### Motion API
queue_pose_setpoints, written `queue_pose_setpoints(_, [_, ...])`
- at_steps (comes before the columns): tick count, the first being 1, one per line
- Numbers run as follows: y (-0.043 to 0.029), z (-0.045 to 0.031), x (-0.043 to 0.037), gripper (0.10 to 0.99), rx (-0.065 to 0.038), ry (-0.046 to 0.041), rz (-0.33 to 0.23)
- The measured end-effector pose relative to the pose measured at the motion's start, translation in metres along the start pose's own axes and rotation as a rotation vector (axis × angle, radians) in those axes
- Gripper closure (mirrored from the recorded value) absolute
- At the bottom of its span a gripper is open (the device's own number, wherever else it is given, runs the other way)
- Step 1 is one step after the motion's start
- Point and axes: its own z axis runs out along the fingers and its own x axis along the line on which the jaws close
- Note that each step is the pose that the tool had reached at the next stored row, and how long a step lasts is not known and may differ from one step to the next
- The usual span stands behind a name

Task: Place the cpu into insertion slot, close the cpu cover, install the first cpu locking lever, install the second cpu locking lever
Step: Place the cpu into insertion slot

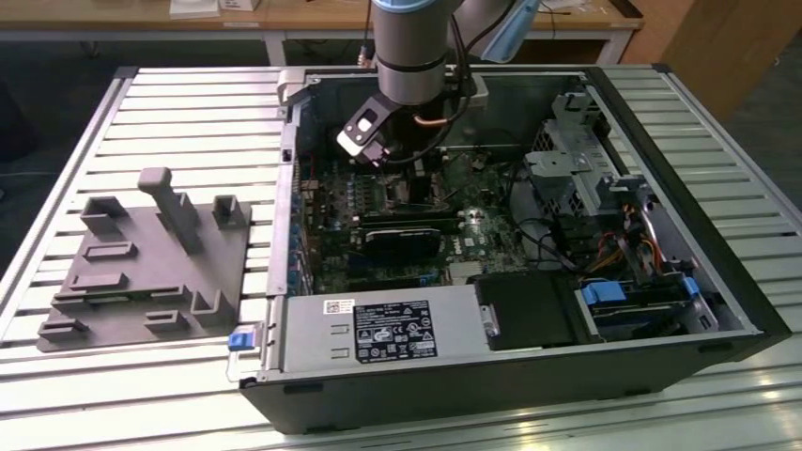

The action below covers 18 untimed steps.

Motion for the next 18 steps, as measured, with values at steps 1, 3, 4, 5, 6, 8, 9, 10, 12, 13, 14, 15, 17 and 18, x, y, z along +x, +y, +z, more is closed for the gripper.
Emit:
queue_pose_setpoints(1, [0.0000,-0.0001,0.0000,0.475,0.000,0.0000,0.000])
queue_pose_setpoints(3, [0.0000,-0.0003,0.0000,0.490,0.000,0.0000,0.000])
queue_pose_setpoints(4, [0.0000,-0.0004,0.0000,0.557,0.000,0.0000,0.000])
queue_pose_setpoints(5, [0.0000,-0.0005,0.0000,0.557,0.000,0.0000,0.000])
queue_pose_setpoints(6, [0.0001,-0.0005,0.0000,0.557,0.000,0.0001,0.000])
queue_pose_setpoints(8, [0.0001,-0.0008,0.0000,0.557,0.000,0.0000,0.000])
queue_pose_setpoints(9, [0.0001,-0.0008,0.0000,0.557,0.000,0.0000,0.000])
queue_pose_setpoints(10, [0.0001,-0.0009,0.0000,0.557,0.000,0.0001,0.000])
queue_pose_setpoints(12, [0.0001,-0.0013,0.0000,0.557,0.000,-0.0003,0.000])
queue_pose_setpoints(13, [0.0001,-0.0014,0.0000,0.557,0.000,-0.0001,0.000])
queue_pose_setpoints(14, [0.0001,-0.0014,0.0000,0.557,0.000,0.0001,0.000])
queue_pose_setpoints(15, [0.0001,-0.0015,0.0000,0.557,0.000,0.0001,0.000])
queue_pose_setpoints(17, [0.0003,-0.0033,0.0000,0.557,0.000,-0.0002,0.000])
queue_pose_setpoints(18, [0.0004,-0.0047,0.0000,0.557,0.000,0.0000,0.000])
